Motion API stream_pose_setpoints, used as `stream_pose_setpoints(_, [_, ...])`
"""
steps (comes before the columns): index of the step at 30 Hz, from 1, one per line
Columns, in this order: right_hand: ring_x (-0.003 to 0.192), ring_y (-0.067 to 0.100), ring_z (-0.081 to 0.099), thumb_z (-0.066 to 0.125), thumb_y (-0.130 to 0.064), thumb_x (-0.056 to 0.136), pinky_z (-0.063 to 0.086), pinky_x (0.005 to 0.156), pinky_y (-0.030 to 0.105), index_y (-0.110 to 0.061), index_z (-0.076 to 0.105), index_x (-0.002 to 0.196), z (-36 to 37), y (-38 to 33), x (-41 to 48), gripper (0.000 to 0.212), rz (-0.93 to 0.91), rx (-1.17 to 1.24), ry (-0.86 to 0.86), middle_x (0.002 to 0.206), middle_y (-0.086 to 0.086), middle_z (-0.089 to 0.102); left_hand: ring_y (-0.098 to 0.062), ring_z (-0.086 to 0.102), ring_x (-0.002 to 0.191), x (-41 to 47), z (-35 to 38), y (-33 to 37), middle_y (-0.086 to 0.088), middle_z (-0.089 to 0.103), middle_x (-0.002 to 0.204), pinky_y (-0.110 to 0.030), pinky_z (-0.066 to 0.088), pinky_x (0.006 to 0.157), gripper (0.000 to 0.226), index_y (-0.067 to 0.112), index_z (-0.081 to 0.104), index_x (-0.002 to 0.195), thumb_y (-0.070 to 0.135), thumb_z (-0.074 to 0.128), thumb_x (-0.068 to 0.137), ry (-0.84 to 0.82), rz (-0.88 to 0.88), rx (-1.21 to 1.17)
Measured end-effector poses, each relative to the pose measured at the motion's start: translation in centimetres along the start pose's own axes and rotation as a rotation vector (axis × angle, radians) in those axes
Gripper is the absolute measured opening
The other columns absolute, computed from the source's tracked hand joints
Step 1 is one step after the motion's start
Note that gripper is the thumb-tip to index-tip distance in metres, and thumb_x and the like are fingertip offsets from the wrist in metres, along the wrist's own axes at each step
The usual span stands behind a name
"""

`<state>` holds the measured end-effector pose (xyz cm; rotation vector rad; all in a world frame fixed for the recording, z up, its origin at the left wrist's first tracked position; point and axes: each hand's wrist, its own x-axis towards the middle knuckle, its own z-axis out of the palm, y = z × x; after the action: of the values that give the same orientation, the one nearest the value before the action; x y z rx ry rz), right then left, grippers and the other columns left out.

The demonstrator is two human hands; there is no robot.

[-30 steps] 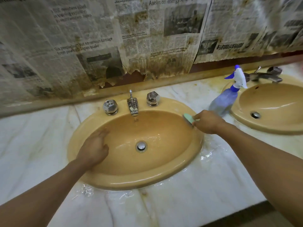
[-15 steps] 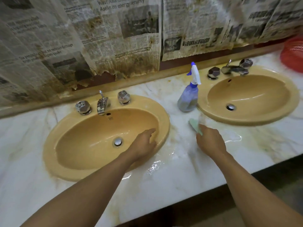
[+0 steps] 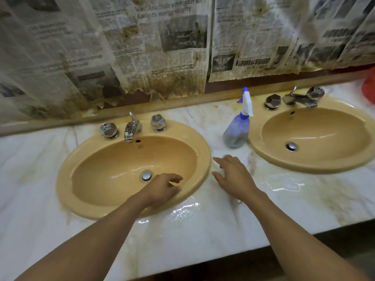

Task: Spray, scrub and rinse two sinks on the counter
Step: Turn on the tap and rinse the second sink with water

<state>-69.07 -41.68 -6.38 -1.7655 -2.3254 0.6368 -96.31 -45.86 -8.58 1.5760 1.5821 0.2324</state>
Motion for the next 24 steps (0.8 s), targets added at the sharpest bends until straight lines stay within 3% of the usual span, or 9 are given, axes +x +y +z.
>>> stream_pose_setpoints(4, [0.113, 0.024, 0.055, 0.061, -0.042, 0.095, 0.047, 0.097, 0.046, -0.025, 0.054, 0.145, 0.6, -5.3, 2.9, 0.053, -0.063, 0.065, -0.004, 0.115, 0.000, 0.059, -0.007, 0.064, 0.114, -2.4, -3.1, -3.2, 0.010, 0.063, 0.132, -0.030, 0.050, 0.102, 0.037, 0.027, 0.063, 0.137, 0.025, 0.066, 0.100, 0.126, 0.025, 0.007])
stream_pose_setpoints(7, [0.107, 0.022, 0.056, 0.063, -0.041, 0.096, 0.048, 0.092, 0.037, -0.024, 0.050, 0.149, 1.4, -9.7, 5.7, 0.057, -0.094, 0.077, -0.034, 0.115, 0.000, 0.058, -0.007, 0.061, 0.117, -3.9, -6.1, -6.4, 0.009, 0.065, 0.133, -0.030, 0.048, 0.102, 0.035, 0.029, 0.065, 0.132, 0.026, 0.068, 0.098, 0.264, 0.061, 0.039])
stream_pose_setpoints(10, [0.110, 0.022, 0.056, 0.065, -0.038, 0.096, 0.046, 0.091, 0.033, -0.020, 0.045, 0.152, 2.0, -13.8, 8.5, 0.063, -0.090, 0.061, -0.045, 0.121, 0.002, 0.056, -0.012, 0.056, 0.126, -5.0, -9.3, -9.3, 0.008, 0.061, 0.138, -0.025, 0.042, 0.102, 0.037, 0.026, 0.062, 0.135, 0.026, 0.067, 0.098, 0.359, 0.080, 0.122])
stream_pose_setpoints(14, [0.129, 0.029, 0.050, 0.064, -0.041, 0.096, 0.045, 0.104, 0.040, -0.019, 0.036, 0.157, 2.6, -17.9, 12.9, 0.070, -0.003, 0.048, -0.041, 0.139, 0.010, 0.049, -0.023, 0.049, 0.137, -4.7, -13.8, -13.6, 0.002, 0.048, 0.153, -0.036, 0.041, 0.109, 0.049, 0.027, 0.052, 0.144, 0.031, 0.067, 0.097, 0.471, 0.056, 0.252])
stream_pose_setpoints(17, [0.133, 0.036, 0.048, 0.063, -0.041, 0.097, 0.046, 0.105, 0.044, -0.015, 0.030, 0.157, 2.7, -20.0, 16.7, 0.074, 0.067, 0.025, -0.040, 0.146, 0.016, 0.043, -0.029, 0.033, 0.150, -2.9, -17.2, -16.8, -0.007, 0.032, 0.164, -0.045, 0.030, 0.120, 0.067, 0.021, 0.040, 0.154, 0.033, 0.069, 0.095, 0.538, -0.025, 0.386])
stream_pose_setpoints(24, [0.126, 0.040, 0.052, 0.058, -0.050, 0.098, 0.048, 0.103, 0.044, -0.013, 0.030, 0.154, 3.1, -22.9, 24.2, 0.073, 0.207, -0.056, -0.171, 0.150, 0.020, 0.032, -0.020, -0.004, 0.159, 1.3, -20.9, -21.8, 0.001, -0.005, 0.173, -0.048, 0.005, 0.127, 0.094, 0.029, 0.005, 0.164, 0.042, 0.067, 0.095, 0.301, -0.097, 0.558])
